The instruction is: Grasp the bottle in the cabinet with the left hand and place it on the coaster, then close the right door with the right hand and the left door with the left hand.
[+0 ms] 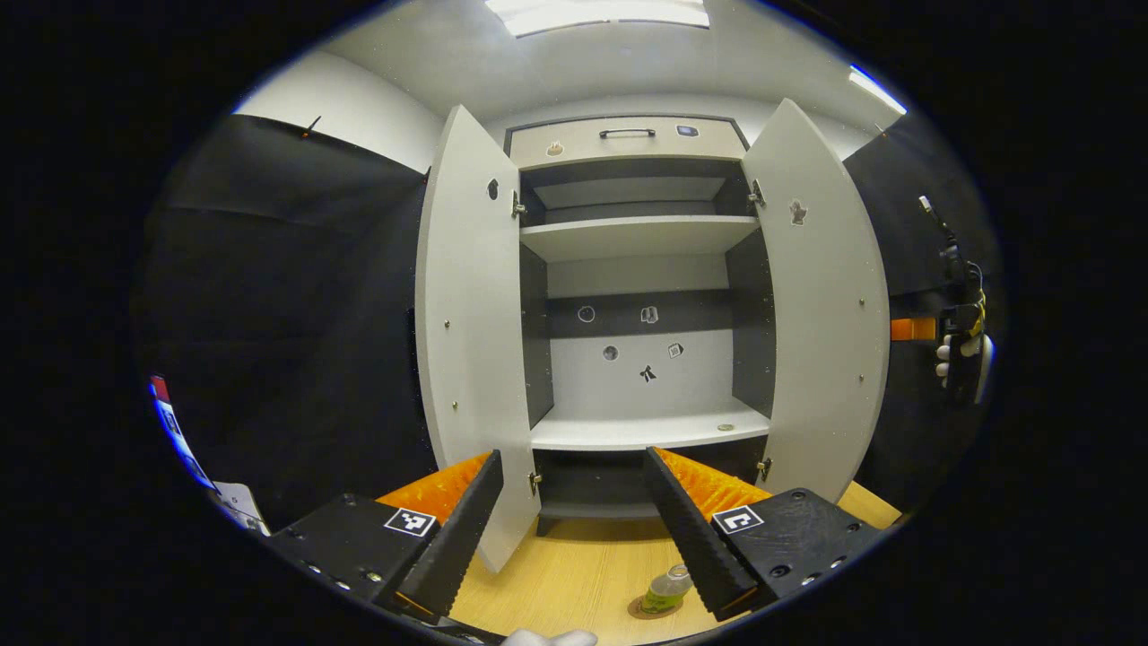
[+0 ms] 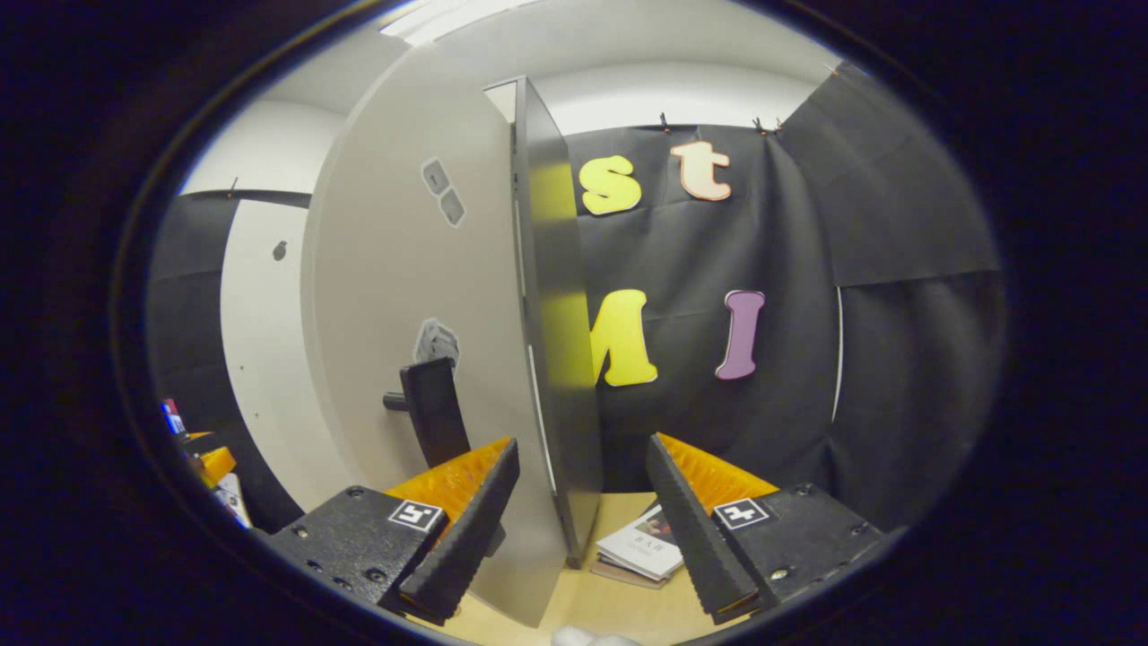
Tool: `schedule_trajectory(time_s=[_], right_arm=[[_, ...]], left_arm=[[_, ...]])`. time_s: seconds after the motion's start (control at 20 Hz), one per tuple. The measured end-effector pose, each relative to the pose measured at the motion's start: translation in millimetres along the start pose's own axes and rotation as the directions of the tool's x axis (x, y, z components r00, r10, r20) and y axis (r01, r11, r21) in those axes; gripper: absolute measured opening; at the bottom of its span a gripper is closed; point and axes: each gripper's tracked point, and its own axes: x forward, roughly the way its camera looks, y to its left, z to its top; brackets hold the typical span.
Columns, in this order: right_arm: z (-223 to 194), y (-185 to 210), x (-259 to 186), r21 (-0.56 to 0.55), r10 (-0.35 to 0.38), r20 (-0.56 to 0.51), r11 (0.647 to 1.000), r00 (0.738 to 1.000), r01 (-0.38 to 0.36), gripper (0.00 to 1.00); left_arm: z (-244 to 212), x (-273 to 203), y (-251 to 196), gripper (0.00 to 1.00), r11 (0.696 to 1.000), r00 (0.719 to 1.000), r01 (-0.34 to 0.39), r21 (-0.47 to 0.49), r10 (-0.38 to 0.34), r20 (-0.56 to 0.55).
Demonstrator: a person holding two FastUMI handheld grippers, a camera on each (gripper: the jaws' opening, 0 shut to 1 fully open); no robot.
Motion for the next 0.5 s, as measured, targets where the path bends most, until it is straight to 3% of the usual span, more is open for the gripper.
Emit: schedule_trajectory(time_s=[0.05,0.25,0.35,0.4,0.5], right_arm=[[-2.3,3.3,-0.1,0.003,-0.007,-0.002,1.000,1.000,0.007,0.92],[-7.9,22.4,-2.6,0.025,-0.054,-0.030,0.998,0.998,0.055,0.95],[-8.5,45.1,-1.1,0.015,-0.066,-0.022,0.998,0.998,0.066,0.92],[-8.8,57.1,0.7,0.004,-0.066,-0.019,0.998,0.998,0.066,0.97],[-10.2,76.2,5.0,-0.016,-0.078,-0.011,0.997,0.997,0.078,0.97]], left_arm=[[-3.3,0.6,3.7,0.95,1.000,1.000,0.000,-0.002,0.000,-0.003],[-11.8,9.6,17.5,0.96,0.999,0.999,0.045,-0.027,-0.045,-0.004],[-16.2,15.8,28.6,0.96,0.997,0.998,0.066,-0.034,-0.066,-0.011],[-15.3,19.5,35.3,0.96,0.997,0.997,0.070,-0.037,-0.071,-0.006],[-15.3,23.9,47.9,0.95,0.996,0.997,0.080,-0.030,-0.080,0.004]])
